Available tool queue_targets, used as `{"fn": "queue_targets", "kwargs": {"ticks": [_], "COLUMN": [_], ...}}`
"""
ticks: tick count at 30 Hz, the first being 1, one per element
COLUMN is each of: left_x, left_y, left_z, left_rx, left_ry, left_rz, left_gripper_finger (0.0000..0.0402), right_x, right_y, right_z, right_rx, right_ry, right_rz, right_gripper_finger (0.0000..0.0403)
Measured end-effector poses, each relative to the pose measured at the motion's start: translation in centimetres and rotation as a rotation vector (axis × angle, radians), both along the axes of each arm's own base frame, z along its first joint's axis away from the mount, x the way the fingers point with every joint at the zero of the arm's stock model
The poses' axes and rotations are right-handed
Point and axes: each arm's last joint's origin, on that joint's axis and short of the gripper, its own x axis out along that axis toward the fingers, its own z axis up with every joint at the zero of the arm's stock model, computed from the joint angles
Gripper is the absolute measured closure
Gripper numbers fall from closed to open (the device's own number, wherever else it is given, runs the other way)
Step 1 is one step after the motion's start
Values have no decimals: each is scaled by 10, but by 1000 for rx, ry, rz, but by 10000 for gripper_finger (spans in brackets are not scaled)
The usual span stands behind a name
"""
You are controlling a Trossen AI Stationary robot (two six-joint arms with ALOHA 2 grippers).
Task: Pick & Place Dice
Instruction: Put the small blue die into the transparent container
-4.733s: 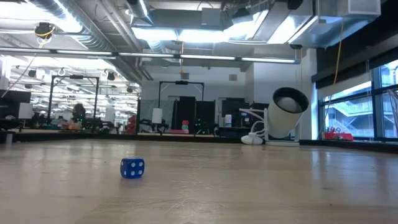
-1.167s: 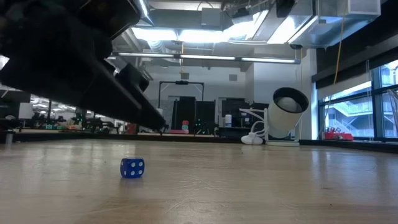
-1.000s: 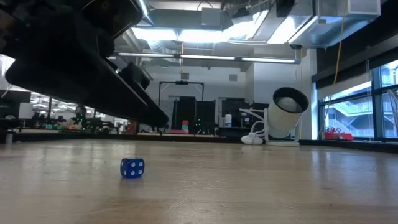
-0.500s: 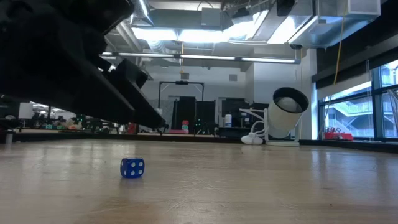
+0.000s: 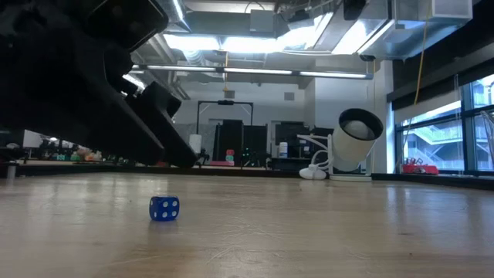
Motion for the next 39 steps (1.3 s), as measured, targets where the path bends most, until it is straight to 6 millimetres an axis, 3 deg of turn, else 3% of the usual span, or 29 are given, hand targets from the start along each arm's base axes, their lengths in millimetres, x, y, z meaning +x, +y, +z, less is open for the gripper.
{"fn": "queue_targets", "kwargs": {"ticks": [10, 18, 23, 33, 39], "left_x": [4, 5, 5, 5, 11], "left_y": [-2, -3, -3, -3, -6], "left_z": [-24, -28, -29, -28, -17], "left_rx": [-16, -12, 4, 13, 33], "left_ry": [42, 37, 43, 27, -97], "left_rz": [3, -5, -20, -48, -61], "left_gripper_finger": [208, 227, 263, 377, 381], "right_x": [0, 0, 0, 0, -3], "right_y": [0, 3, 3, 3, 9], "right_z": [0, 2, 2, 4, 9], "right_rx": [0, 1, 1, 2, -18], "right_ry": [0, -16, -17, -40, -89], "right_rz": [11, 77, 80, 83, 105], "right_gripper_finger": [309, 309, 309, 309, 309]}}
